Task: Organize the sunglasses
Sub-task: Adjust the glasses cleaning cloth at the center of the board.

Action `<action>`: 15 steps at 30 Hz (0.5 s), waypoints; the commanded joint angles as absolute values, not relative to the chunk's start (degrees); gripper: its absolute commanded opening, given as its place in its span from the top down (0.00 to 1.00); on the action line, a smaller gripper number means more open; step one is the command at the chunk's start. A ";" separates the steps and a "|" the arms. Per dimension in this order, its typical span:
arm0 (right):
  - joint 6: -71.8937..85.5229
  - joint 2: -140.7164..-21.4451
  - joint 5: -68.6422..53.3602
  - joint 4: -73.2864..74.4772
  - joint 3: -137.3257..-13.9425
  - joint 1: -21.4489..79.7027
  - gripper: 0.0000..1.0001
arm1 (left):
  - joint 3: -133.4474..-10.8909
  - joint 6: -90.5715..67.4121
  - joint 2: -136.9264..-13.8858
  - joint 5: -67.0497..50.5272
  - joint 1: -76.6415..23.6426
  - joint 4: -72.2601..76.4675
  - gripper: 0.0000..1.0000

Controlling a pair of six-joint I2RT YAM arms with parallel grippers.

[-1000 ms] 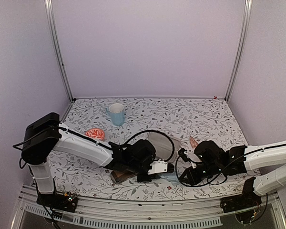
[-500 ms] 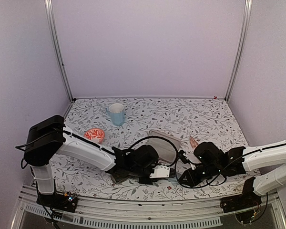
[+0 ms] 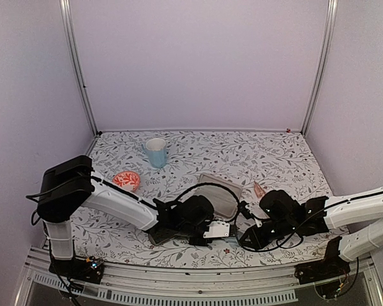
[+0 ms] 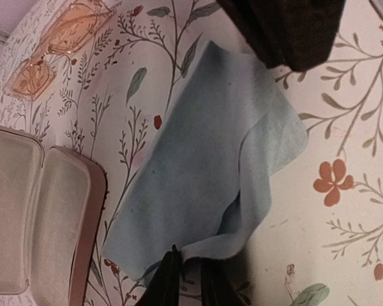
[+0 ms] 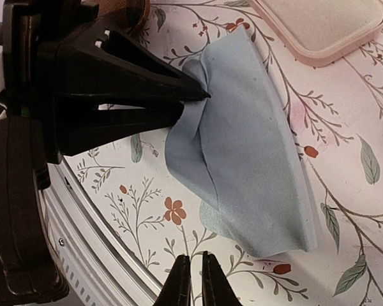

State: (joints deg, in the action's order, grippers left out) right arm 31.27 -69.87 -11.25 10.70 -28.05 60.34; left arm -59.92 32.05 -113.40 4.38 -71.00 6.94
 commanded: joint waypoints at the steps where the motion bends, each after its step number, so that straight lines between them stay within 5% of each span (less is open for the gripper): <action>1: 31.37 -69.98 -11.73 9.42 -27.24 60.02 0.92 | -59.30 31.89 -114.17 4.10 -71.74 3.90 0.87; 8: 31.20 -69.96 -11.76 9.49 -27.41 59.85 0.92 | -58.62 30.09 -110.83 2.42 -71.59 2.55 1.00; 15: 31.29 -68.70 -11.65 9.62 -27.17 59.73 0.91 | -59.01 24.87 -107.33 -1.13 -70.51 -0.15 1.00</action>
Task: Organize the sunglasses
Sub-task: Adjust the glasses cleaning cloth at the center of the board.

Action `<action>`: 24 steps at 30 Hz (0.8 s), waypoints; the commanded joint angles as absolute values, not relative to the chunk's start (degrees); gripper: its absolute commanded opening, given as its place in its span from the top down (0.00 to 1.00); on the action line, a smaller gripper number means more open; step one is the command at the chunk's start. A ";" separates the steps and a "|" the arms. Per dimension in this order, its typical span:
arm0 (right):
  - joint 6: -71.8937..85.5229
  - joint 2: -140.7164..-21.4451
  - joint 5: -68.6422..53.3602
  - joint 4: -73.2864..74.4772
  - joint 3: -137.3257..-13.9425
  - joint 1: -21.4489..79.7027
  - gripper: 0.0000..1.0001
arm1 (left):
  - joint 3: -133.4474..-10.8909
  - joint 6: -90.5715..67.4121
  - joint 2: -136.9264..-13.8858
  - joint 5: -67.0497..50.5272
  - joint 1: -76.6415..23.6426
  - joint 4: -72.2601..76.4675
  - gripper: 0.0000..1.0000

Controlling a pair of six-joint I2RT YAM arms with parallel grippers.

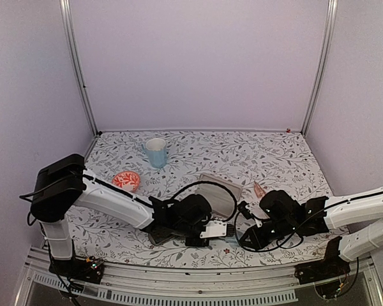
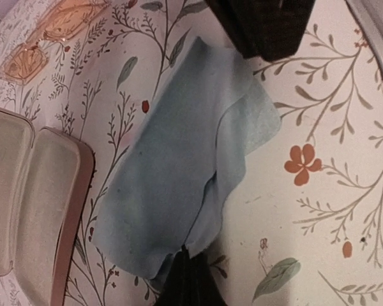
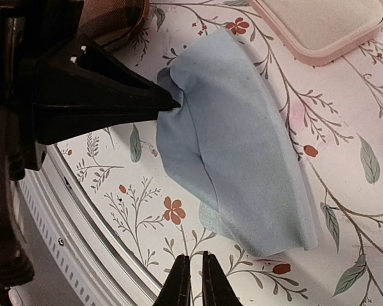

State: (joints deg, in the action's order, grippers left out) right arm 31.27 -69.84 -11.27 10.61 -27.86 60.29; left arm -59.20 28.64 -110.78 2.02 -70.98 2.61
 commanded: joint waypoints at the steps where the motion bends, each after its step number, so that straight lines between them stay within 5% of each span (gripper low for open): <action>1: 31.29 -68.45 -11.61 9.66 -27.12 59.68 0.91 | -59.12 24.04 -106.56 -1.89 -70.19 -0.56 1.00; 24: 29.38 -59.74 -16.33 9.75 -26.16 54.85 0.89 | -71.19 8.70 -101.51 -22.50 -67.14 -16.88 1.00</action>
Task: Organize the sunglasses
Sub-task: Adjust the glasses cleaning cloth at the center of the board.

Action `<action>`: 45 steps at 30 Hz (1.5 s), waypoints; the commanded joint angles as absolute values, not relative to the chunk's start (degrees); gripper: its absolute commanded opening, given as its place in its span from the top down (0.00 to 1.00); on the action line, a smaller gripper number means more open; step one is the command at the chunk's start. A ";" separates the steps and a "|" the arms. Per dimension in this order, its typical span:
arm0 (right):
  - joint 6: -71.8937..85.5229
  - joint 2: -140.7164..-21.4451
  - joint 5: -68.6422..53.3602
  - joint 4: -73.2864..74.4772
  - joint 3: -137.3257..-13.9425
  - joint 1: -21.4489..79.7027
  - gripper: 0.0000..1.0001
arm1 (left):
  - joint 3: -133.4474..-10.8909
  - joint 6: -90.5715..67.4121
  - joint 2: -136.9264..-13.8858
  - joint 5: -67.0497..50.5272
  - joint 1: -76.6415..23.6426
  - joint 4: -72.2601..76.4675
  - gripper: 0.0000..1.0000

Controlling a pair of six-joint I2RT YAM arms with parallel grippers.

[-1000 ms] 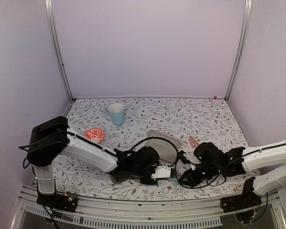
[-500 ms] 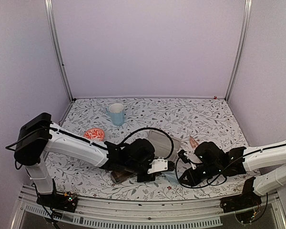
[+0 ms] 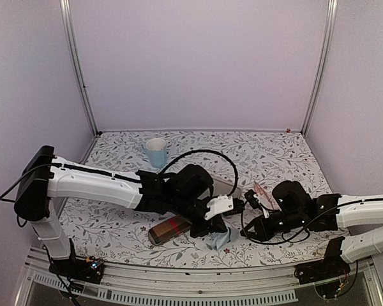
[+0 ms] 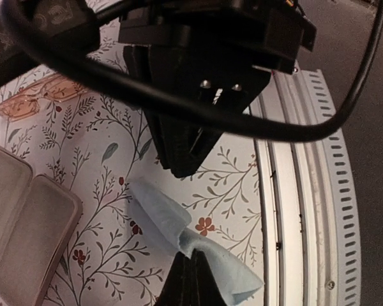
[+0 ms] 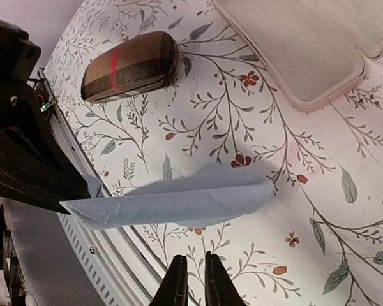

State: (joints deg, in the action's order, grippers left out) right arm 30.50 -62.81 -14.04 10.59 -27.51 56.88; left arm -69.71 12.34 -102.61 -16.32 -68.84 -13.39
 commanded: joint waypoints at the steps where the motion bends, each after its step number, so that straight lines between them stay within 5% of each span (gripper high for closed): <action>1: 29.43 -59.20 -16.57 9.88 -26.00 54.57 0.88 | -71.33 8.12 -102.05 -23.09 -66.31 -16.97 1.00; 14: 28.67 -64.68 -17.89 6.74 -25.92 54.22 0.82 | -69.07 3.42 -111.16 -31.78 -56.93 -16.57 1.00; 23: 27.82 -71.05 -17.08 1.82 -27.68 54.18 0.72 | -65.41 1.80 -108.32 -31.04 -56.29 -18.79 1.00; 45: 27.67 -88.75 -14.77 -1.35 -35.86 55.11 0.70 | -58.32 -6.43 -103.26 -31.93 -57.96 -18.11 1.00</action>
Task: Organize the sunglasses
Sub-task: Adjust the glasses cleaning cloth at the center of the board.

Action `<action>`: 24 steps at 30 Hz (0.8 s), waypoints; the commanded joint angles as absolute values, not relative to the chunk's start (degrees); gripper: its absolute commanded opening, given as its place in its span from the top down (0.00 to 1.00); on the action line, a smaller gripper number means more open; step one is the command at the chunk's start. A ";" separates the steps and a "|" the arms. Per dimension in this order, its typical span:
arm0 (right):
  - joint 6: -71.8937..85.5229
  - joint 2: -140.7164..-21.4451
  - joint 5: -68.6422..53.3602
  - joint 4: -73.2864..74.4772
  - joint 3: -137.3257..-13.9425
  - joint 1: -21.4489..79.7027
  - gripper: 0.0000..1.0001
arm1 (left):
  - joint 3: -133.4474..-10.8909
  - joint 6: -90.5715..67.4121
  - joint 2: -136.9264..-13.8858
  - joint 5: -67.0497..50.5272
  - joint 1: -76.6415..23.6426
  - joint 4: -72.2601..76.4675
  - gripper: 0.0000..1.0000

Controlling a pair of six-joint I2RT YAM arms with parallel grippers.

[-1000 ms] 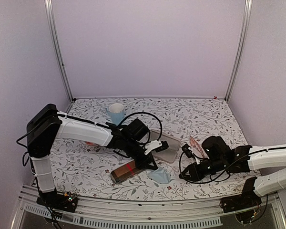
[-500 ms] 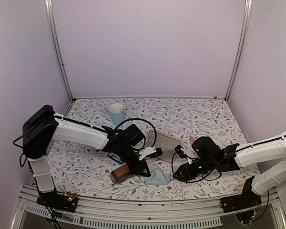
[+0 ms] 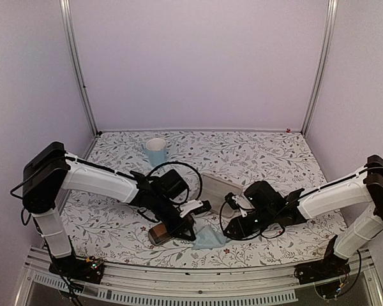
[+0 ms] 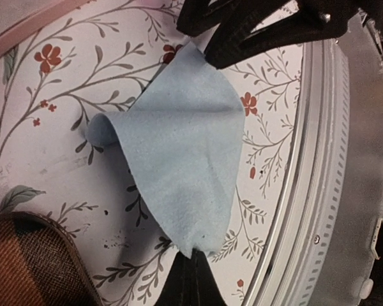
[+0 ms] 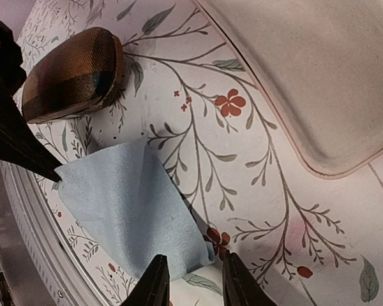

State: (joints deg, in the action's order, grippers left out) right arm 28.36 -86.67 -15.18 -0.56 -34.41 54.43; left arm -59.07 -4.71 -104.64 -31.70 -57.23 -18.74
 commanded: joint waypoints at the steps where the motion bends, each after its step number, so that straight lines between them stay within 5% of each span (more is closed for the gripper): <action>1: 27.68 -89.07 -14.66 -1.27 -35.86 55.26 0.70 | -58.35 -6.60 -103.13 -31.83 -58.00 -18.11 1.00; 7: 28.63 -89.52 -14.12 -1.90 -35.45 56.17 0.79 | -58.03 -7.55 -103.26 -31.49 -58.40 -17.70 1.00; 13: 30.78 -86.32 -11.29 -1.30 -33.39 56.36 1.00 | -57.79 -8.70 -103.75 -30.94 -58.45 -16.37 1.00; 24: 42.95 -69.89 -3.59 5.45 -24.46 58.94 0.98 | -63.45 -9.38 -109.43 -32.41 -58.59 -15.50 1.00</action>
